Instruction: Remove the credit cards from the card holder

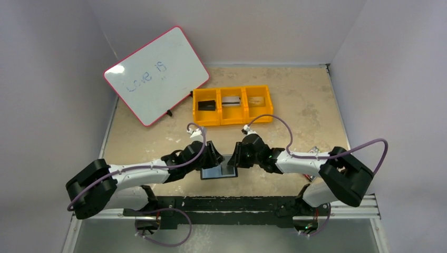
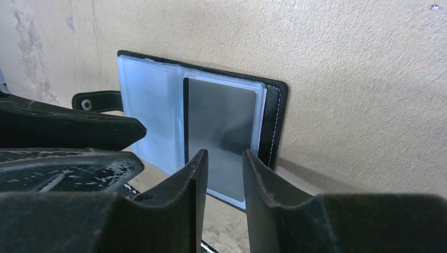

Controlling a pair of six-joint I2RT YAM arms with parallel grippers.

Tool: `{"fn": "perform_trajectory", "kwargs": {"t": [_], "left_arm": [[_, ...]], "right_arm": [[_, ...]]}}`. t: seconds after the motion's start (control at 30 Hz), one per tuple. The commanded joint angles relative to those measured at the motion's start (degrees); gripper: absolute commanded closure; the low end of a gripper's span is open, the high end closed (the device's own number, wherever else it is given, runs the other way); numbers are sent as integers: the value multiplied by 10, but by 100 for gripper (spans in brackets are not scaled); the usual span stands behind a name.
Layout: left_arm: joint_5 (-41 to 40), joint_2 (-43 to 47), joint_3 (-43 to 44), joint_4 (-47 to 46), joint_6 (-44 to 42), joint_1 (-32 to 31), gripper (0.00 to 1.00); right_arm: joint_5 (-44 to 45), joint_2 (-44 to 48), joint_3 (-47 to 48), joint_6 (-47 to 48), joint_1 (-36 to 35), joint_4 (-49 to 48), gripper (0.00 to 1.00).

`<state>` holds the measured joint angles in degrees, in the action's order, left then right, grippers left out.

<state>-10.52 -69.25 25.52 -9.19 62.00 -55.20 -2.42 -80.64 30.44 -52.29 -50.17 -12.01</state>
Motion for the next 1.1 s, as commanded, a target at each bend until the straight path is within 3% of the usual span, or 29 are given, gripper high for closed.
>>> {"fn": "perform_trajectory", "kwargs": {"t": [0.0, 0.53, 0.77, 1.07], "left_arm": [[18, -20, 2, -20, 7, 0, 65], [5, -69, -20, -29, 41, -4, 65], [-14, -74, -58, -86, 78, -10, 67], [-29, -66, -81, -119, 93, -10, 93]], "right_arm": [[15, -13, 14, 4, 2, 19, 67], [2, -41, -3, -2, 2, -15, 72], [0, -48, -7, -4, 2, -26, 73], [5, -50, -5, -2, 2, -15, 74]]}}
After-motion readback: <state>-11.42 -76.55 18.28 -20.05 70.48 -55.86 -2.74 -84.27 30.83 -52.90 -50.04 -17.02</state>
